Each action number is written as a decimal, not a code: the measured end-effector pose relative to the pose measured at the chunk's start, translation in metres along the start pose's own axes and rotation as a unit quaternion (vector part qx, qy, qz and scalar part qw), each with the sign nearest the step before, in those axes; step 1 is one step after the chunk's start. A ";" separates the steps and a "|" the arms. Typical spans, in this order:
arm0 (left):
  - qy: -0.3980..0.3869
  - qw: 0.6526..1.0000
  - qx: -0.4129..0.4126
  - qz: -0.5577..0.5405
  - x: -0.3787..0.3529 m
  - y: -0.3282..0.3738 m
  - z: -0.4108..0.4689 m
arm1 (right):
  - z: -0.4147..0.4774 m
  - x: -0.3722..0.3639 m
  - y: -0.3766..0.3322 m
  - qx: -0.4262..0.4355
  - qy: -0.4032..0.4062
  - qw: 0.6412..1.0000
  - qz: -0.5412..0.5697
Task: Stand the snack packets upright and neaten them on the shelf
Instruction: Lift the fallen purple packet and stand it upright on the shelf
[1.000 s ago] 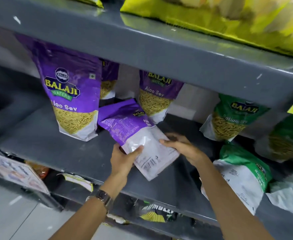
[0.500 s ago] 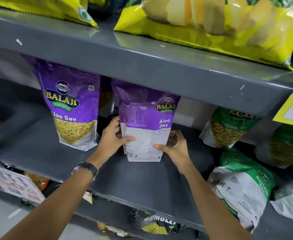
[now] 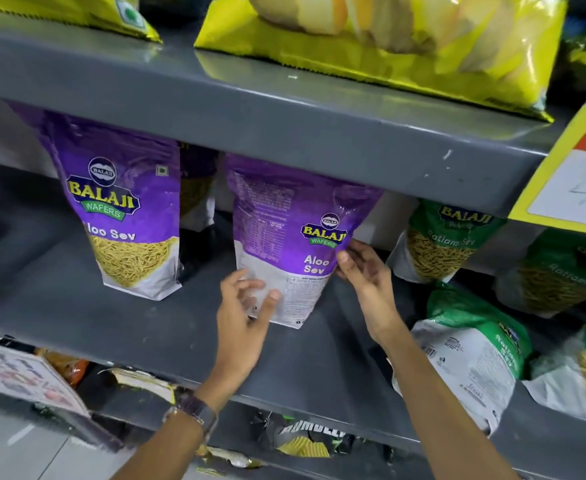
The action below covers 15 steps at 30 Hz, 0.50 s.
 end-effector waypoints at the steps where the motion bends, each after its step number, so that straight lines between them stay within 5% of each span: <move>1: -0.014 1.000 0.005 0.009 -0.009 0.002 -0.007 | -0.002 -0.002 -0.002 0.000 0.000 1.000 -0.006; 8: -0.125 0.991 -0.001 0.038 -0.035 -0.002 0.003 | -0.017 -0.020 -0.006 -0.006 -0.029 0.999 -0.025; 13: -0.066 0.994 -0.016 0.087 -0.032 -0.003 0.013 | -0.013 -0.031 -0.003 -0.048 0.120 0.983 -0.132; 15: -0.052 0.994 -0.013 0.093 -0.026 -0.003 0.019 | -0.008 -0.034 -0.001 -0.080 0.107 0.977 -0.164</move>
Point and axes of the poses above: each hand's wrist, its own z-axis towards the middle knuckle, its own x-axis out of the back of the hand, y = z × x, the point moved 5 cm from there along z, towards the middle knuckle
